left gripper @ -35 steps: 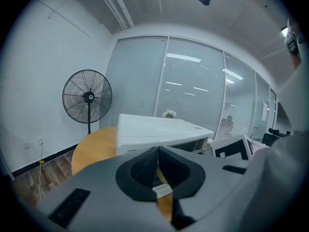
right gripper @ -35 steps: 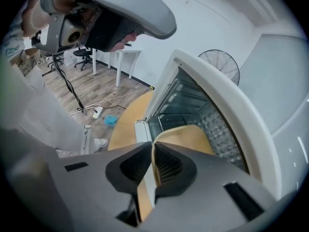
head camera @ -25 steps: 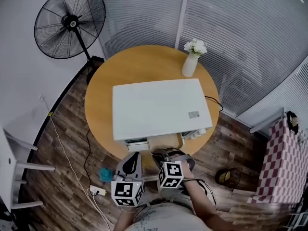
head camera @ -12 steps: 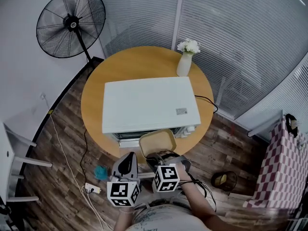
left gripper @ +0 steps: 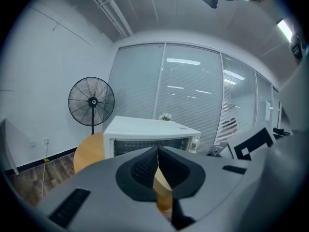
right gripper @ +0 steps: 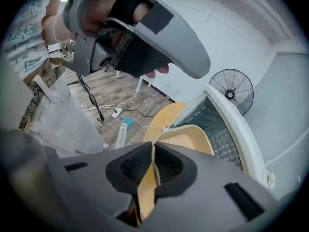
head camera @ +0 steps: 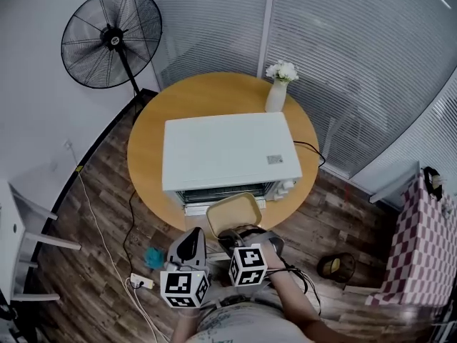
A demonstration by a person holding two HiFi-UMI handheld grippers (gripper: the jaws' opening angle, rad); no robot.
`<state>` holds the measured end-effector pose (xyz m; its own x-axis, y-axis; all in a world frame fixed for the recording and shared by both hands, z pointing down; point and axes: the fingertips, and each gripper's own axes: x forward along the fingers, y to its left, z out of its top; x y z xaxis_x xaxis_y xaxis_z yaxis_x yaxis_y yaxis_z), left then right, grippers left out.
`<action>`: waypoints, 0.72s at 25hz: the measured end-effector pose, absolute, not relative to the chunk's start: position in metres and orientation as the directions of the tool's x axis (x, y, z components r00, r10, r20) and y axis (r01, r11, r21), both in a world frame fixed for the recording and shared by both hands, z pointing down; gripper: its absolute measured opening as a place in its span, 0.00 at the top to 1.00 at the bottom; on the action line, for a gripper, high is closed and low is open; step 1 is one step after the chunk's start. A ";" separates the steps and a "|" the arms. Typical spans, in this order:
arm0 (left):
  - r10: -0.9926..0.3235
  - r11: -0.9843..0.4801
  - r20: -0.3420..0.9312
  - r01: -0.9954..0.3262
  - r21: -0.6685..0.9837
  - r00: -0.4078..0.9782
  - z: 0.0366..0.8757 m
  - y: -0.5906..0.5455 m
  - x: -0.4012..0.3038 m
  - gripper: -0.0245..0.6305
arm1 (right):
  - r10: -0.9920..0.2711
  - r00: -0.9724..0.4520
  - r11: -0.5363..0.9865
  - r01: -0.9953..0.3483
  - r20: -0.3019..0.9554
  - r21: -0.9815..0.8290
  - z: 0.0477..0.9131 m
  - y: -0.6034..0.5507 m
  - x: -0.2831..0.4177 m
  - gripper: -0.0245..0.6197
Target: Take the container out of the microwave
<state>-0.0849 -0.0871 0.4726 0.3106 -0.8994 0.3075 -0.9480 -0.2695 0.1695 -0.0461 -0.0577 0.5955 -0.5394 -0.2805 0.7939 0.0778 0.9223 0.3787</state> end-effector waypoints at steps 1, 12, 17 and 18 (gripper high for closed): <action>-0.898 -0.274 0.305 -0.946 0.171 0.316 0.470 -0.083 -0.089 0.94 | -0.275 -0.539 0.924 0.080 0.796 0.373 0.594 -0.053 -0.051 0.94; -0.874 -0.344 0.309 -0.927 0.153 0.375 0.469 -0.049 -0.129 0.94 | -0.294 -0.516 0.928 0.049 0.805 0.370 0.582 -0.012 -0.097 0.94; -0.854 -0.395 0.304 -0.907 0.147 0.422 0.470 -0.035 -0.128 0.94 | -0.313 -0.493 0.931 0.010 0.812 0.365 0.579 0.004 -0.098 0.94; -0.851 -0.405 0.303 -0.903 0.144 0.430 0.471 -0.032 -0.128 0.94 | -0.314 -0.490 0.932 0.006 0.814 0.363 0.580 0.008 -0.097 0.94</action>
